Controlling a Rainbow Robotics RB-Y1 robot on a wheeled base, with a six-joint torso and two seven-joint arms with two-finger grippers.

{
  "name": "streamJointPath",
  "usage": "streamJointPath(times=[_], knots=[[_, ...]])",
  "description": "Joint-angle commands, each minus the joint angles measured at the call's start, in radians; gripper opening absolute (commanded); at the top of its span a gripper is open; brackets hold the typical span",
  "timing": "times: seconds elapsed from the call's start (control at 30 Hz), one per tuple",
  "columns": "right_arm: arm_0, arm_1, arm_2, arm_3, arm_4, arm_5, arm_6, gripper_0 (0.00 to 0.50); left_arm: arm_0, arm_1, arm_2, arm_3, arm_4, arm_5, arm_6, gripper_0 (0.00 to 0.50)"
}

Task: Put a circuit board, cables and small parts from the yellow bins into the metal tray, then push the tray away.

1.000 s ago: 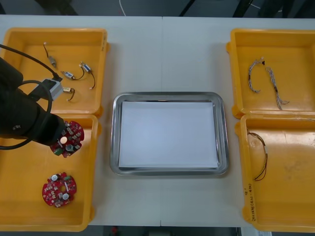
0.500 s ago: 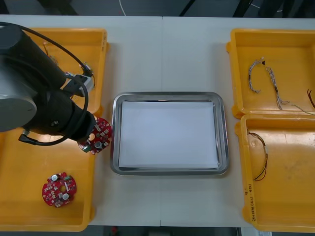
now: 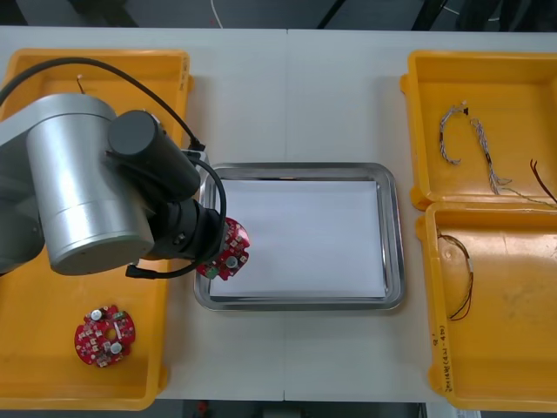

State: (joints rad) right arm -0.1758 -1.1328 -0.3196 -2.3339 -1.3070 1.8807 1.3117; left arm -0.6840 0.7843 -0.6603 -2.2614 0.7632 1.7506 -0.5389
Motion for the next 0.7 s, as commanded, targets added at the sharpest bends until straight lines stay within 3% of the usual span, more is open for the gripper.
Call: streamJointPath(times=[0.03,0.5,0.7], knots=[[-0.021,-0.038,0.007,0.001,-0.017,0.008,0.035,0.0,-0.042,-0.037,-0.076,0.029,-0.064,-0.057,-0.007,0.0],[-0.022,-0.038,0.007,0.002,-0.043,0.025,0.04,0.0,-0.051,-0.112,-0.22,0.183,-0.189,-0.189,0.027,0.0],[-0.022,-0.036,0.007,0.001,-0.051,0.031,0.04,0.0,-0.054,-0.128,-0.248,0.238,-0.206,-0.238,0.03,0.003]])
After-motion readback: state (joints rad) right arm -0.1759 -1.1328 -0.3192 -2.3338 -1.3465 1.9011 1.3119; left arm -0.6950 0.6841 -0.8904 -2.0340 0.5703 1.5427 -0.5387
